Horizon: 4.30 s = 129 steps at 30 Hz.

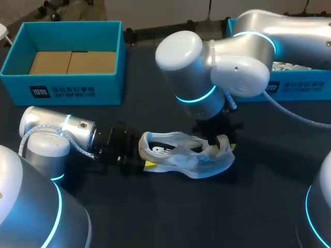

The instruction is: Take the shoe out of the shoebox, open the shoe tongue, remove and reinsert the insole, then place the shoe into the shoebox

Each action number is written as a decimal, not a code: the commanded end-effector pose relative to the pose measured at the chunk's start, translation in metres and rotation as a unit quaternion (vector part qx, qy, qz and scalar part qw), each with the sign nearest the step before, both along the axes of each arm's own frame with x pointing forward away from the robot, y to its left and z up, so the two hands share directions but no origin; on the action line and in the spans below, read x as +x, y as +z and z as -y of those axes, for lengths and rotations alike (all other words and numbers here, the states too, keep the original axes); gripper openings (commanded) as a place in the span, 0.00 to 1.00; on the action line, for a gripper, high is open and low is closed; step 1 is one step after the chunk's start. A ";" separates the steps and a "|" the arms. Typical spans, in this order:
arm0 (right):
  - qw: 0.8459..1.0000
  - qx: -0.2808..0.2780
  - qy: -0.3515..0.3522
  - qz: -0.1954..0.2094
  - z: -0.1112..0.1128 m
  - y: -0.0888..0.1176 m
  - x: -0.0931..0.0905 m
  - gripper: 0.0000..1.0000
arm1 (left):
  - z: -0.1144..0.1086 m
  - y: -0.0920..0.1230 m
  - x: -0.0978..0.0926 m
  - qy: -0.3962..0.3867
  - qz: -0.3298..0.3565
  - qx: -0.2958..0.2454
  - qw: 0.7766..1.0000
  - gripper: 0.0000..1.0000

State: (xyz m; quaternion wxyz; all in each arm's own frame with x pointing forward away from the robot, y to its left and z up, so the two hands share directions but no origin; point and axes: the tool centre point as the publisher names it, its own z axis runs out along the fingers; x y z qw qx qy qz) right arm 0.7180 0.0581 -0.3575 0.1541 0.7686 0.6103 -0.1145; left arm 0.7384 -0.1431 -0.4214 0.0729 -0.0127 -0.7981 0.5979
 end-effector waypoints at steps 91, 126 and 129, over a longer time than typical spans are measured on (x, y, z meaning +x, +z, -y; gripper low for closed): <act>0.839 0.130 0.528 0.019 -0.158 0.069 0.022 0.00 | -0.001 -0.001 0.000 0.001 0.000 0.001 1.000 0.00; 0.795 0.124 0.592 -0.044 -0.148 0.031 0.015 0.00 | -0.001 -0.001 0.000 0.001 0.000 0.001 1.000 0.00; 0.793 0.129 0.594 -0.045 -0.148 0.025 0.017 0.00 | -0.001 -0.001 0.000 0.001 0.000 0.001 1.000 0.00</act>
